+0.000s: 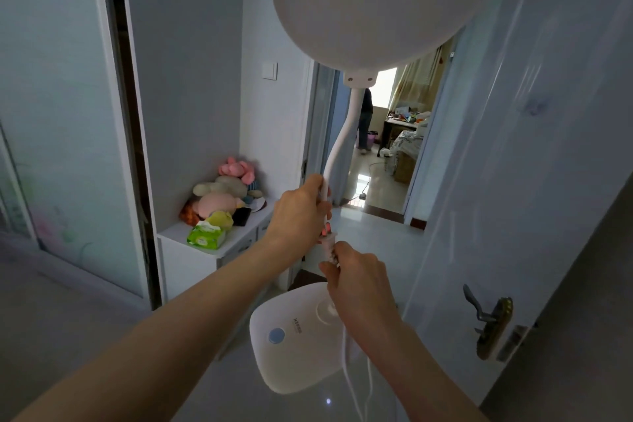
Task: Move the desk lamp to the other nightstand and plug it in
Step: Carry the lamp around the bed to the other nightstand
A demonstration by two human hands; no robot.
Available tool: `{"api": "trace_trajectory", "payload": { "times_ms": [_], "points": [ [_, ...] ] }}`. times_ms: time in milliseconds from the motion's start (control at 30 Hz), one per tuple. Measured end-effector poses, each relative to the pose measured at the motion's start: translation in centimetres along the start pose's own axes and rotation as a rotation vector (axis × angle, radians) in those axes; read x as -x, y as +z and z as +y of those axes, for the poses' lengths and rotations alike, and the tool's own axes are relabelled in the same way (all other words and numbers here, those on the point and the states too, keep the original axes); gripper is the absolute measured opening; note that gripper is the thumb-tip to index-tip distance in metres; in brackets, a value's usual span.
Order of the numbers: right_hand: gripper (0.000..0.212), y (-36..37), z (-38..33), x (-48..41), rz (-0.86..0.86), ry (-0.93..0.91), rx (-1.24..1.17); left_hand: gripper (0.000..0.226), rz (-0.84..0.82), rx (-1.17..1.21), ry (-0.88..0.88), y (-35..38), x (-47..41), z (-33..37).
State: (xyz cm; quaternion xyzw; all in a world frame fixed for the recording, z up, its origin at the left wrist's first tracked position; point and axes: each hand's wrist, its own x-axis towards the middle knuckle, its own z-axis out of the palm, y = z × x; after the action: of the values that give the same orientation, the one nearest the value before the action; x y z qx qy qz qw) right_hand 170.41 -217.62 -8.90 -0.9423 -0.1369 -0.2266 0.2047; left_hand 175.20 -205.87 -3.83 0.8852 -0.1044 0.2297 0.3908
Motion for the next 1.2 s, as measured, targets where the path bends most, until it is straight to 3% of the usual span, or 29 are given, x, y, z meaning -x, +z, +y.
{"api": "trace_trajectory", "payload": {
  "times_ms": [700,1200],
  "points": [
    [0.021,9.1,-4.4,-14.2,-0.005,-0.053,-0.058,0.009,0.017,-0.034,-0.03,-3.4,-12.7,-11.9],
    [0.021,12.2,1.1,-21.2,-0.04,-0.077,-0.112,0.005,0.095,-0.137,-0.052,0.9,-19.3,-13.4]
  ]
}}
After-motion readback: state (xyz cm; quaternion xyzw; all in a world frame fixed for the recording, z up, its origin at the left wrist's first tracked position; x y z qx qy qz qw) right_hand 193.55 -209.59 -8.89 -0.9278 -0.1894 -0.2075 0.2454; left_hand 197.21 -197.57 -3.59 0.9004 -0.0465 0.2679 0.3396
